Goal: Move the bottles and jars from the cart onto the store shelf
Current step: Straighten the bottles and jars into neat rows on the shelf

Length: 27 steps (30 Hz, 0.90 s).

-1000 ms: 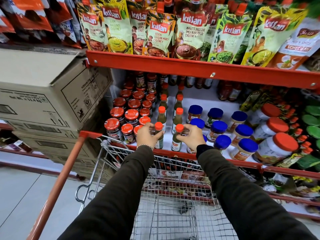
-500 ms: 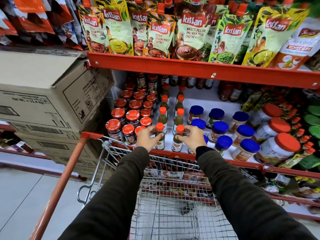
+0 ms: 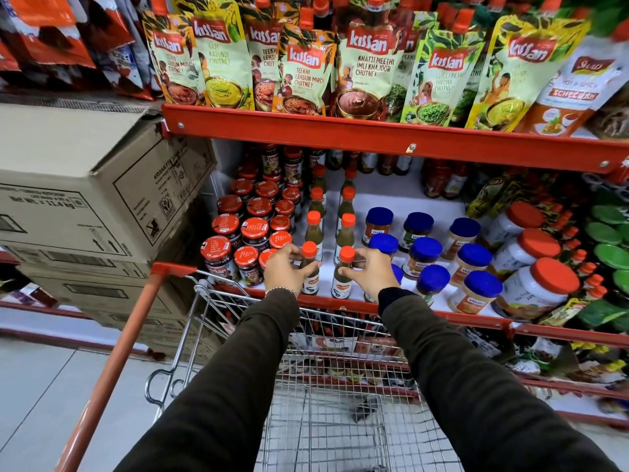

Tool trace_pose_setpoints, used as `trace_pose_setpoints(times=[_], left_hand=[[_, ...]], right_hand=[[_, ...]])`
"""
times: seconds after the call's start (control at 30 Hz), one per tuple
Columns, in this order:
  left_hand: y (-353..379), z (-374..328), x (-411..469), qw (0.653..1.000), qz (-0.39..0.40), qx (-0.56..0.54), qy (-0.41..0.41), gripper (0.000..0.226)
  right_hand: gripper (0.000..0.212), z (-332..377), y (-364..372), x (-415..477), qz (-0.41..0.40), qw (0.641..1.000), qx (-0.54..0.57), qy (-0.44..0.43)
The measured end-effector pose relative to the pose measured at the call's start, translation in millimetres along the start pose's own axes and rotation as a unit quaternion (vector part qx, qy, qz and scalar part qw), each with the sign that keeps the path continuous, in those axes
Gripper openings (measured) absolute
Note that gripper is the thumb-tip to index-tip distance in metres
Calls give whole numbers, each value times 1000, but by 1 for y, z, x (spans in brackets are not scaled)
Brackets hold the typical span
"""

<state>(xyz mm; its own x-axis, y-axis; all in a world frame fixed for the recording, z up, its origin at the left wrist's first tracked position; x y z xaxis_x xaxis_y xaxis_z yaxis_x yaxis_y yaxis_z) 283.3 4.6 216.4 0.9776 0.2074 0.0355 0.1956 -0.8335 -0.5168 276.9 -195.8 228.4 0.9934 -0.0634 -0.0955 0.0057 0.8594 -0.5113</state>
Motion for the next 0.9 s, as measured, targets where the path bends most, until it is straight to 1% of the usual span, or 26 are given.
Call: trace_pose_setpoints(times=[0.1,0.33,0.47,0.63,0.73,0.8,0.87,0.9], left_hand=[[1,1,3,1000,17,1,-1,35],[2,-2,3,997,59,11,38,36],[4,-3,5,996,78,15,48,33],[5,-1,6,995,81,23,48,33],[8,-1,1,996,67,23,51,33],[11,2,-4,997,61,12,45,38],[12,7,-10,999,46,1,26,50],[12,10,-14,999,31,-8,14,57]], right_hand=[[36,-1,1,0,2,1000,1,-1],[36,-3,2,0,-1,1000,6,-2],[37,-4,3,1,-5,1000,4,2],[38,-4,4,0,-5,1000,1,6],[41,-1,4,-4,-6,1000,-8,-4],[49,-2,1,-9,-17,1000,3,-15],[55,-5,-7,-17,-36,998,37,-28],[54,-7,-14,-21,-51,997,53,-38]])
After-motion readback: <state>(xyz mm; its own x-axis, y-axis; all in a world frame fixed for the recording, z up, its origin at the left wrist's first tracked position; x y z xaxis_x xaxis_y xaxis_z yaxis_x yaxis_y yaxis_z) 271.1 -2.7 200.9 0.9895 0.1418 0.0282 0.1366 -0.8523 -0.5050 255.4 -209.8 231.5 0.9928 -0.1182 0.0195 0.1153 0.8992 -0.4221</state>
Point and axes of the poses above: each hand's wrist, its own x-axis towards the middle knuckle, its own y-axis out of the palm, z = x × y, the point moved 6 cm from there along x, towards the middle knuckle, and after that the axes turned 3 degrees about x, right-handed, at the moved point
